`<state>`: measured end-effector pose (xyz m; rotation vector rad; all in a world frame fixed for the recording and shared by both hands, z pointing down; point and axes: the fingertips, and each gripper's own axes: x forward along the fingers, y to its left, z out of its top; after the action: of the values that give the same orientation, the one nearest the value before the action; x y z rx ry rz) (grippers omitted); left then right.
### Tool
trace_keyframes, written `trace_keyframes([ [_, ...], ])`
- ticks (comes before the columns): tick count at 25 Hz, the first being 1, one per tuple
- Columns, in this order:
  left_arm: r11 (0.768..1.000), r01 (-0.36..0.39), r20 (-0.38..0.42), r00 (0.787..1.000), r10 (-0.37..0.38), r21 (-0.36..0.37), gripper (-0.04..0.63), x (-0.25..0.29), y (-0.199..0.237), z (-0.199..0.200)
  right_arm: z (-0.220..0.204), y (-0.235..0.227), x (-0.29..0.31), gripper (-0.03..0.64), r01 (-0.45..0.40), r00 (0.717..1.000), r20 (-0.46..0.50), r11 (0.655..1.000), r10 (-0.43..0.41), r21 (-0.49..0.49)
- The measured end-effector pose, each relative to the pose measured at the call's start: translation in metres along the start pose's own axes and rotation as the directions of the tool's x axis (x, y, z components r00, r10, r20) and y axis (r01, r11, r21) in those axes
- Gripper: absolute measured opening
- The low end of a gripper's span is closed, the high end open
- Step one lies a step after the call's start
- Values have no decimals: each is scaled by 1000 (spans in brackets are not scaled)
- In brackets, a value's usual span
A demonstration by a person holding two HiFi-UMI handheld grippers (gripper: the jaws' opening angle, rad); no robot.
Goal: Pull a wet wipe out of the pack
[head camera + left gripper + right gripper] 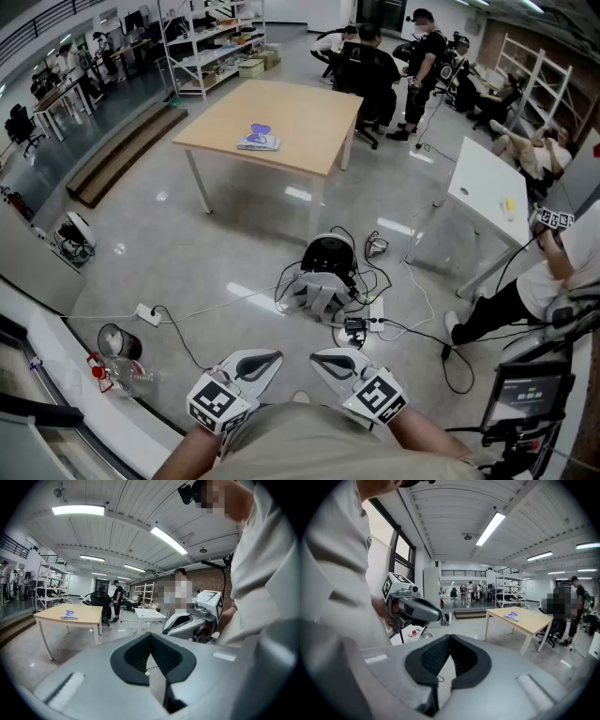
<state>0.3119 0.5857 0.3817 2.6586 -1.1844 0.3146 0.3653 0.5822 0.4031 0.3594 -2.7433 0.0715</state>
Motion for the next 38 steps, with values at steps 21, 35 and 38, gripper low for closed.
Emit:
trace_keyframes([
  [21, 998, -59, -18, 998, 58, -28, 6, -9, 22, -13, -3, -3, 21, 2, -49, 999, 11, 999, 49, 19],
  [35, 992, -109, -25, 994, 108, -58, 6, -38, 68, -25, 3, 1, 82, 2, -108, 994, -18, 993, 108, 40],
  [38, 990, -120, -21, 993, 119, -74, 6, -54, 98, -32, 15, -1, 112, 2, -112, 993, -23, 993, 113, 34],
])
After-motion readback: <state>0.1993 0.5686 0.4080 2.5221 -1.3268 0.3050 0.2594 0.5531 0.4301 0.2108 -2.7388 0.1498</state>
